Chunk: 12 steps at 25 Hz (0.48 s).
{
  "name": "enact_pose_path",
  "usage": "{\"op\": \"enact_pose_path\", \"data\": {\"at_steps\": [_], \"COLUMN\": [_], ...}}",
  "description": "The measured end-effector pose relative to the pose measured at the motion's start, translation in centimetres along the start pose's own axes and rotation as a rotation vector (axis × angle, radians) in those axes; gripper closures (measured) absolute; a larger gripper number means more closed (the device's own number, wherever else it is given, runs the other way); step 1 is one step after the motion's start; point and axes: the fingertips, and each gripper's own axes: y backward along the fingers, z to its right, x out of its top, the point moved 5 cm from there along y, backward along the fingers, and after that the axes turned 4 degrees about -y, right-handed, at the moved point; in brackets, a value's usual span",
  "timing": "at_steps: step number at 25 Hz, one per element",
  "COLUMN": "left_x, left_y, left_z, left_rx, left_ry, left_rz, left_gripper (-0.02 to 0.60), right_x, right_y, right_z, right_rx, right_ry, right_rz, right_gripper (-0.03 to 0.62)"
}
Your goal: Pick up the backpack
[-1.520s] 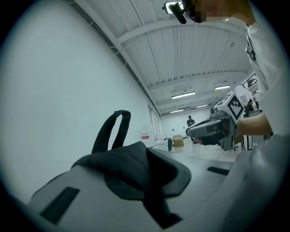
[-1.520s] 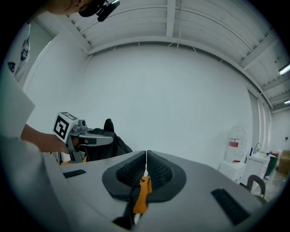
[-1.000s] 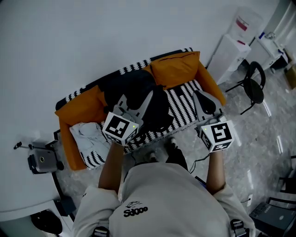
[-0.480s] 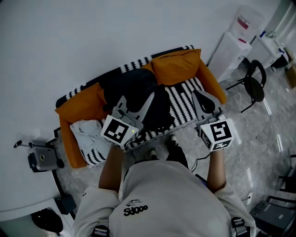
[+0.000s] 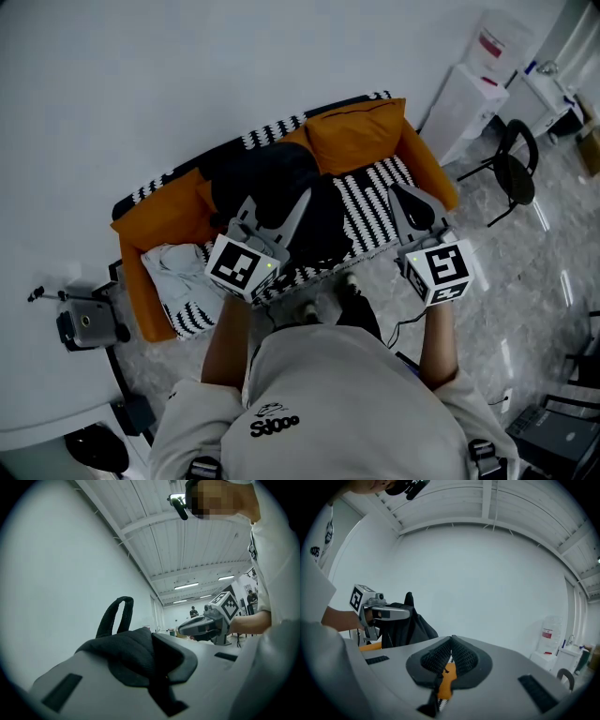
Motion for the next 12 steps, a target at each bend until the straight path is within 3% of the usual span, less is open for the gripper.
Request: {"op": "enact_pose_path", "data": {"at_steps": [12], "left_x": [0.18], "left_y": [0.14], "left_z": [0.22], "left_rx": [-0.006], "left_ry": [0.007], "left_rz": [0.001], "left_gripper": [0.546], "right_x": [0.13], "right_y": [0.12], "right_z": [0.20], "right_rx": [-0.016], "right_ry": [0.002], "right_rz": [0.002], "right_gripper": [0.560]}}
